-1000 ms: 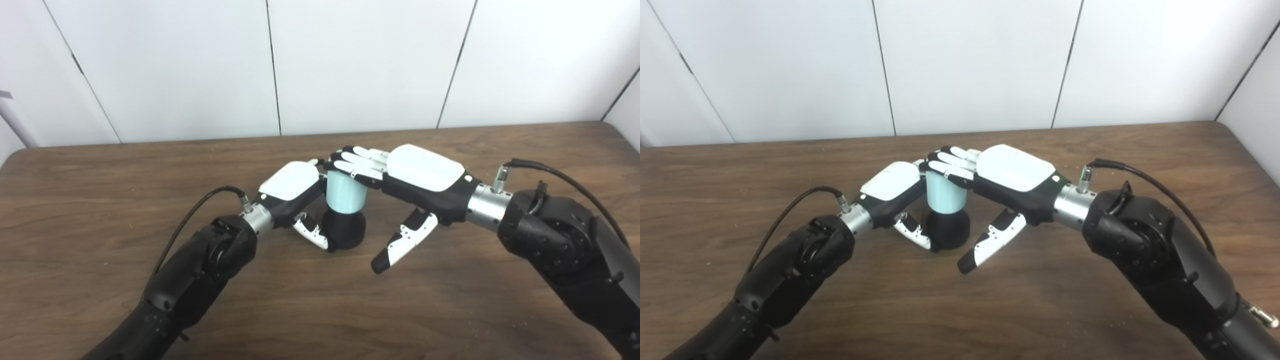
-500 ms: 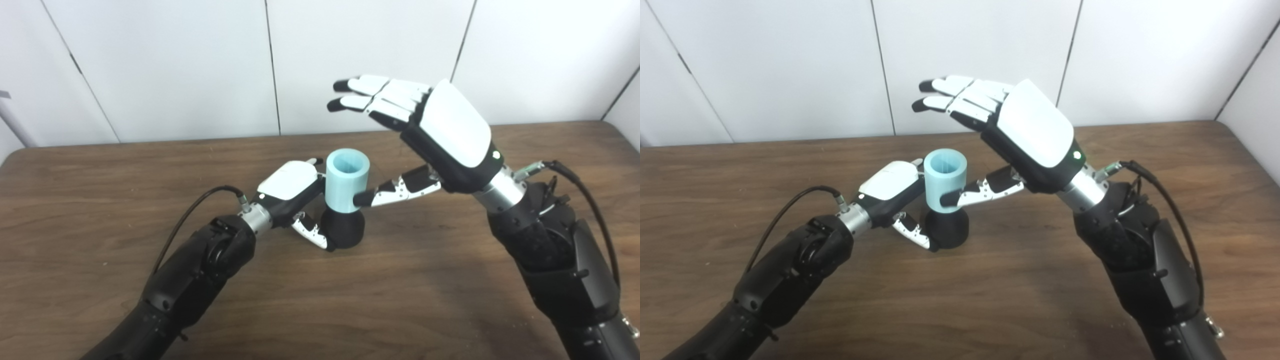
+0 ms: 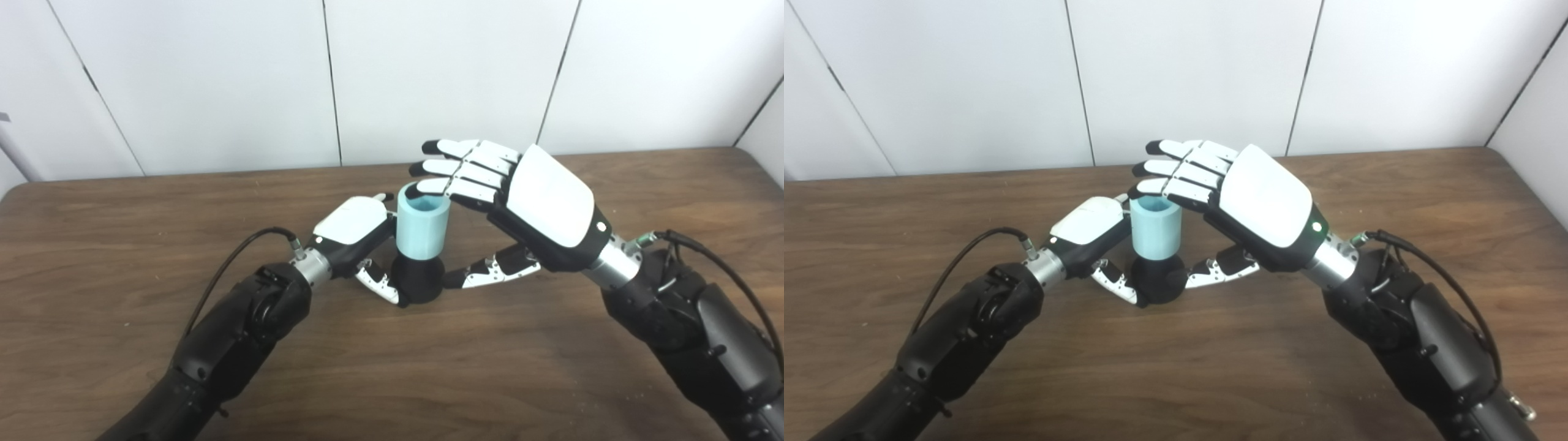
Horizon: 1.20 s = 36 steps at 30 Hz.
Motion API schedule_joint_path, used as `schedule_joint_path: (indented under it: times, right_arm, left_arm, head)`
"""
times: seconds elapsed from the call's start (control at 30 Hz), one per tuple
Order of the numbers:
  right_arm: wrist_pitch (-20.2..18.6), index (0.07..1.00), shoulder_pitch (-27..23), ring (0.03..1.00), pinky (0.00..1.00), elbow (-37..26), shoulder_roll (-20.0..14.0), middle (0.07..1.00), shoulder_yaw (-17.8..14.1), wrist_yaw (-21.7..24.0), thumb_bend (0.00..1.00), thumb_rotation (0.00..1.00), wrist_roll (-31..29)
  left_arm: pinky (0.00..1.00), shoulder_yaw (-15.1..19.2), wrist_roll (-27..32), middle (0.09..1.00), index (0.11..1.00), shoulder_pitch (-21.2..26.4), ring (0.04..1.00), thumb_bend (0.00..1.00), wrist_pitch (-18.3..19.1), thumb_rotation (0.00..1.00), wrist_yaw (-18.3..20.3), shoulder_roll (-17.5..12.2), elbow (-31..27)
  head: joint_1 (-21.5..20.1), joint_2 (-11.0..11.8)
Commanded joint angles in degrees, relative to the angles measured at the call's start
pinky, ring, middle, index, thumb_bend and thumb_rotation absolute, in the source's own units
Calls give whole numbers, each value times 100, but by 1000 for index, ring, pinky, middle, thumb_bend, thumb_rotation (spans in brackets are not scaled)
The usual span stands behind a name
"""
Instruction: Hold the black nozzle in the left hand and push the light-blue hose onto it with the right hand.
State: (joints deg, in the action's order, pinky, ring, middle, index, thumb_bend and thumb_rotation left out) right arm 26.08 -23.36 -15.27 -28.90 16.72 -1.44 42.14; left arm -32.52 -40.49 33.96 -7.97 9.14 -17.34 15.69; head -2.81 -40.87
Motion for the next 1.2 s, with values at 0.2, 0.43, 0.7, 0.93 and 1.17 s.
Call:
schedule_joint_path:
  times: [0.2, 0.43, 0.7, 0.93, 1.17]
  right_arm:
    - [-155, 781, -22, 931, 836, -104, -154, 867, -222, 933, 601, 493, -164]
    - [-278, 789, 128, 955, 885, -81, -145, 875, -328, 1465, 617, 553, -205]
    - [-141, 812, 178, 953, 909, 197, -290, 887, -198, 1896, 628, 671, -396]
    - [43, 798, 173, 941, 906, 176, -359, 872, -115, 1950, 621, 680, -556]
    - [82, 773, 79, 932, 903, 107, -631, 852, 356, 1468, 600, 684, -716]
  left_arm:
    - [1000, -114, -318, 497, 478, -144, 660, 525, 231, 0, 390, -178, 174]
    - [1000, -119, -332, 497, 477, -124, 660, 525, 185, 0, 365, -208, 210]
    - [1000, -124, -325, 497, 478, -110, 657, 525, 201, 0, 408, -205, 179]
    - [1000, -114, -311, 497, 478, -93, 657, 525, 189, 0, 413, -220, 183]
    - [1000, -111, -296, 497, 477, -103, 657, 525, 238, 0, 462, -195, 168]
  head:
    - [9, -19]
    - [-2, -34]
    - [13, -60]
    - [17, -84]
    - [23, -88]
